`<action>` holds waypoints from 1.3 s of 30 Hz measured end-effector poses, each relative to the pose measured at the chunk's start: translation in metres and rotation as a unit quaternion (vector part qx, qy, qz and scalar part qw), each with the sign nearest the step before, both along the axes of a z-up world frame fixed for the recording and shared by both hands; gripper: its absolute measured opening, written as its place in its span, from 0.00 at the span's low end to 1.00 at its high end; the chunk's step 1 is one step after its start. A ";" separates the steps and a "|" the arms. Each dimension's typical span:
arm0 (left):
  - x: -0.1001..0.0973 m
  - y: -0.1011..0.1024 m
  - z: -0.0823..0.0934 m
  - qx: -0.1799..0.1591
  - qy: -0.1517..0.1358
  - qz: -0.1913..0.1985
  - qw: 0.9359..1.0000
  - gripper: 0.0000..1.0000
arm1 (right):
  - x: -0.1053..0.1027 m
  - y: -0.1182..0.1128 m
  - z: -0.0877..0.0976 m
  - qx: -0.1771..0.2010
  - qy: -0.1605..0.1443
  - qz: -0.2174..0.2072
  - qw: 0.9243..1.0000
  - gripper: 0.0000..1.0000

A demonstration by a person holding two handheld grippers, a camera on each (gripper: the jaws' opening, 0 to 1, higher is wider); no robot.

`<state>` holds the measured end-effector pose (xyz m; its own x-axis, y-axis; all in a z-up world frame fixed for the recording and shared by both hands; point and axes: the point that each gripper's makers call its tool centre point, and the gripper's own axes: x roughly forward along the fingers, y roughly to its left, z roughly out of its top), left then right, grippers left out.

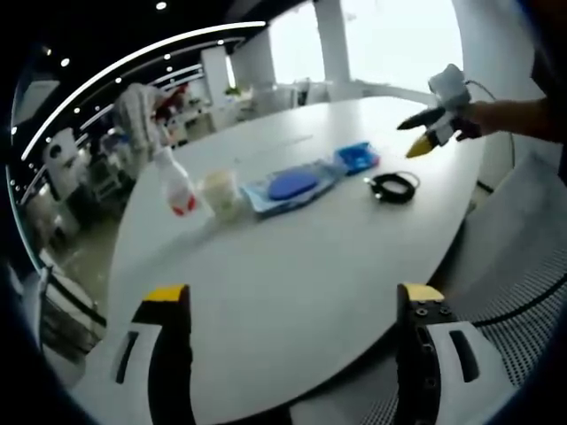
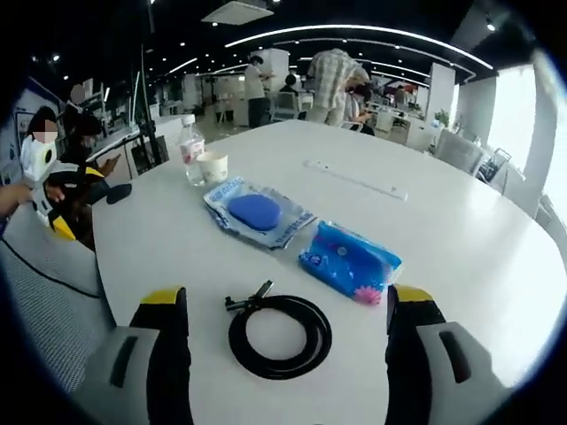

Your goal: Arrange the tabletop items into an orderly group along one side of the table until the central work area is clear of visible clutter.

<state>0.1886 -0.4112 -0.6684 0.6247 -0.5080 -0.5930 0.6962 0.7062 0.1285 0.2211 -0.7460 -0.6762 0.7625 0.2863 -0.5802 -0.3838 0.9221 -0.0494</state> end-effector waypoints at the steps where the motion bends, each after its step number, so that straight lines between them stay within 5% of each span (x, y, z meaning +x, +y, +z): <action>1: 0.000 0.000 0.000 0.000 0.000 0.000 1.000 0.93 | -0.003 0.002 0.000 0.004 0.000 0.001 1.000 0.94; 20: 0.004 -0.002 0.001 -0.004 -0.001 -0.002 1.000 0.94 | -0.026 0.002 -0.032 -0.021 0.037 0.018 0.999 0.94; 39: 0.004 -0.002 0.001 0.002 0.004 -0.007 1.000 0.94 | -0.040 0.002 -0.067 -0.047 0.067 0.059 0.995 0.80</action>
<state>0.1927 -0.4132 -0.6679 0.6124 -0.5147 -0.6000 0.7076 0.6953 0.1258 0.1815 -0.7441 -0.7435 0.6414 0.3085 -0.7024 -0.4978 0.8640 -0.0751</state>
